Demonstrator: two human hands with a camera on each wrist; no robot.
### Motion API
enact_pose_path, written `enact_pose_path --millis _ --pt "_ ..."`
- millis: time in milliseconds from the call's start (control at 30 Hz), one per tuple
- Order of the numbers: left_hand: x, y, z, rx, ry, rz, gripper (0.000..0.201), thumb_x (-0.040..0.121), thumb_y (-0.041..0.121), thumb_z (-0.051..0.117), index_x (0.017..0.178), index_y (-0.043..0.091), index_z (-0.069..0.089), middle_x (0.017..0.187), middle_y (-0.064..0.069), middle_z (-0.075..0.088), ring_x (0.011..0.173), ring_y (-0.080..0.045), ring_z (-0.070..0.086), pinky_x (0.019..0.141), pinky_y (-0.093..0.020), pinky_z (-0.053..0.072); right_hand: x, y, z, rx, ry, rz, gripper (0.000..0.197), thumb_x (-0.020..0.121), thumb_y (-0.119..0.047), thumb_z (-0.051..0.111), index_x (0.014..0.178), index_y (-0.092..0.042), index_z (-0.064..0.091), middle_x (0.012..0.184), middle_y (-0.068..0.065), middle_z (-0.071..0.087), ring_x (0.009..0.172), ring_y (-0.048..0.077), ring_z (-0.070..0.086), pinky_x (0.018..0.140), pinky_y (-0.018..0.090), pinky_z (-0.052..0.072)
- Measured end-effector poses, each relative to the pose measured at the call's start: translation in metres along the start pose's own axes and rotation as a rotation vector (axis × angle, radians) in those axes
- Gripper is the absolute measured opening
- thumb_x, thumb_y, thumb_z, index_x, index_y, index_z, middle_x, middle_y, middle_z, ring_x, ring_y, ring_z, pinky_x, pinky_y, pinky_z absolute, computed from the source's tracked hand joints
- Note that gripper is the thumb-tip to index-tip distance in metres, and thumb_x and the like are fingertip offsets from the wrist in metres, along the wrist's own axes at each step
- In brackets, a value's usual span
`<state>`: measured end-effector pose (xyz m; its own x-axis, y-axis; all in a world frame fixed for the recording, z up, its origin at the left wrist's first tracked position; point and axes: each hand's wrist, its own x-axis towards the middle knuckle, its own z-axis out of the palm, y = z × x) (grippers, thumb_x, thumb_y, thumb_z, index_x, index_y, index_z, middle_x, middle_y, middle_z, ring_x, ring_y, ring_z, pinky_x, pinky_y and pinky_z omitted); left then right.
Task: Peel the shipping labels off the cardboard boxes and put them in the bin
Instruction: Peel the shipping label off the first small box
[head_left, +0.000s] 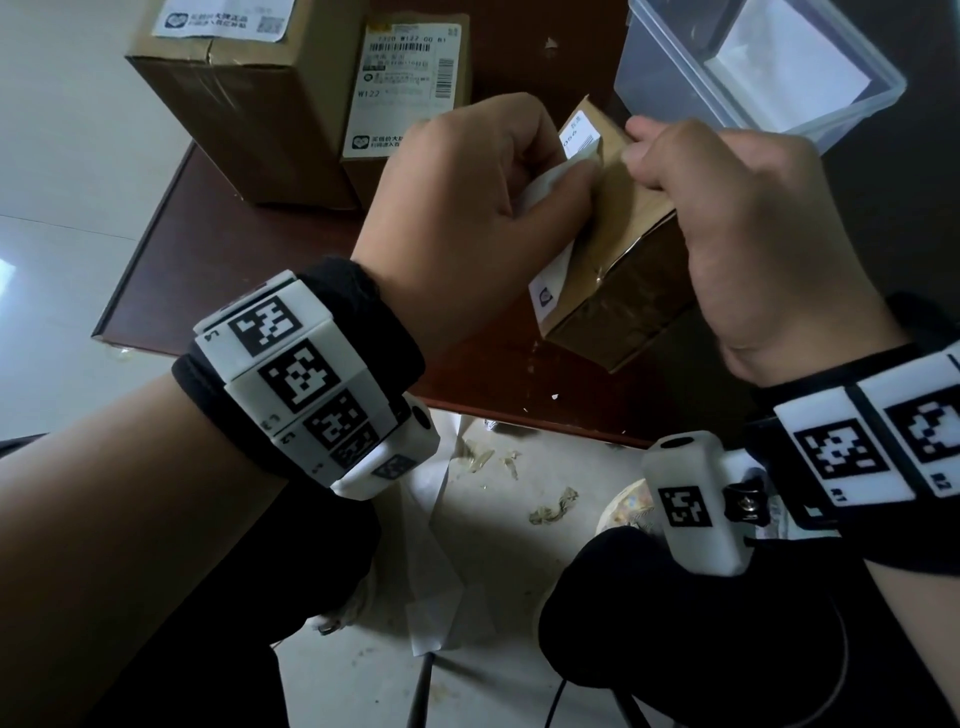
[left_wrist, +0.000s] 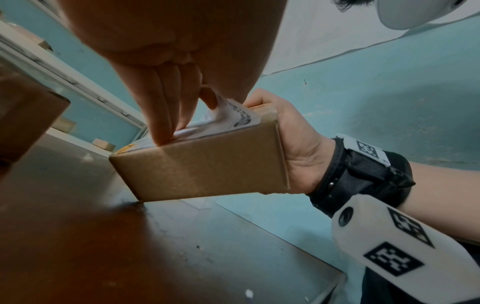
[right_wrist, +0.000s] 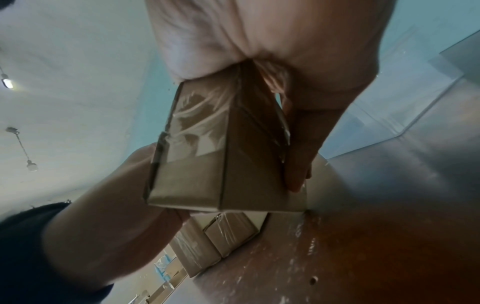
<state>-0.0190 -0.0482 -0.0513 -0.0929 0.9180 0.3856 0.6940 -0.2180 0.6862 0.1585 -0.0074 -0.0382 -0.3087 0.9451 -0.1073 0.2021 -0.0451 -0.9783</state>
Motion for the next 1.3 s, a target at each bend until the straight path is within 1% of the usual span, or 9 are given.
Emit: enact_pose_path --millis 167,300,500,633,667,767,867,967,1300 --pt "-0.0002 0.0000 -0.0010 0.001 -0.012 0.000 0.029 0.097 0.033 0.065 0.081 0.009 0.066 0.060 0.010 0.060 0.052 -0.004 0.054 0.049 -0.017 0.038 0.0009 0.0000 0.0006 -0.011 0.016 -0.004 0.054 0.095 -0.030 0.057 0.112 0.020 0.048 0.113 0.050 0.048 0.100 0.063 0.047 0.069 0.038 0.039" --pt "-0.0004 -0.0002 -0.0017 0.005 -0.028 0.012 0.029 0.096 0.034 0.064 0.083 0.008 0.067 0.064 0.003 0.064 0.056 -0.011 0.060 0.051 -0.031 0.047 0.0028 0.0002 0.0010 0.011 0.015 0.021 0.057 0.093 -0.033 0.057 0.114 0.020 0.047 0.114 0.051 0.046 0.102 0.066 0.045 0.070 0.039 0.039" --pt "-0.0002 -0.0004 -0.0035 0.011 -0.034 0.005 0.029 0.096 0.034 0.065 0.084 0.008 0.067 0.067 -0.001 0.068 0.059 -0.015 0.064 0.054 -0.039 0.049 0.0022 -0.0007 0.0021 -0.018 0.008 -0.002 0.060 0.092 -0.035 0.057 0.113 0.021 0.049 0.114 0.052 0.046 0.102 0.067 0.046 0.071 0.040 0.040" --pt "-0.0005 0.0003 -0.0043 0.011 -0.049 0.006 0.029 0.096 0.035 0.064 0.086 0.008 0.068 0.069 -0.002 0.069 0.060 -0.015 0.065 0.056 -0.039 0.050 0.0031 0.0009 0.0011 -0.056 0.011 -0.019 0.057 0.094 -0.036 0.056 0.113 0.017 0.052 0.112 0.048 0.050 0.105 0.062 0.051 0.066 0.054 0.049" --pt "-0.0004 0.0004 -0.0045 0.015 -0.052 0.005 0.028 0.096 0.035 0.064 0.086 0.008 0.068 0.069 -0.001 0.069 0.060 -0.014 0.065 0.056 -0.038 0.050 0.0029 0.0010 0.0010 -0.063 0.011 -0.021 0.056 0.094 -0.036 0.056 0.112 0.016 0.054 0.112 0.047 0.051 0.105 0.060 0.052 0.066 0.054 0.050" --pt "0.0000 0.0004 -0.0048 0.022 -0.051 0.004 0.027 0.096 0.033 0.064 0.085 0.009 0.068 0.068 0.002 0.069 0.061 -0.013 0.064 0.056 -0.034 0.049 0.0021 0.0010 0.0013 -0.057 0.014 -0.023 0.054 0.094 -0.036 0.057 0.111 0.015 0.054 0.112 0.048 0.051 0.104 0.061 0.051 0.071 0.042 0.047" --pt "0.0003 0.0002 -0.0050 0.022 -0.050 0.002 0.027 0.095 0.033 0.064 0.085 0.008 0.068 0.068 0.000 0.069 0.060 -0.013 0.064 0.056 -0.037 0.049 0.0016 0.0010 0.0009 -0.052 0.018 -0.019 0.055 0.095 -0.035 0.057 0.113 0.017 0.054 0.113 0.047 0.051 0.105 0.061 0.052 0.067 0.049 0.050" --pt "0.0006 -0.0003 -0.0053 0.021 -0.052 0.009 0.028 0.095 0.033 0.064 0.085 0.007 0.068 0.069 -0.002 0.070 0.060 -0.014 0.065 0.057 -0.041 0.049 0.0010 0.0002 0.0014 -0.040 0.017 -0.013 0.057 0.095 -0.034 0.057 0.114 0.019 0.052 0.114 0.049 0.050 0.105 0.063 0.049 0.070 0.041 0.044" --pt "0.0013 -0.0009 -0.0062 0.009 -0.053 0.005 0.028 0.095 0.031 0.064 0.086 0.005 0.068 0.069 -0.006 0.069 0.063 -0.017 0.065 0.059 -0.042 0.049 0.0002 -0.0014 0.0017 -0.051 0.034 0.014 0.052 0.100 -0.029 0.058 0.119 0.019 0.051 0.118 0.048 0.049 0.106 0.062 0.048 0.070 0.039 0.043"
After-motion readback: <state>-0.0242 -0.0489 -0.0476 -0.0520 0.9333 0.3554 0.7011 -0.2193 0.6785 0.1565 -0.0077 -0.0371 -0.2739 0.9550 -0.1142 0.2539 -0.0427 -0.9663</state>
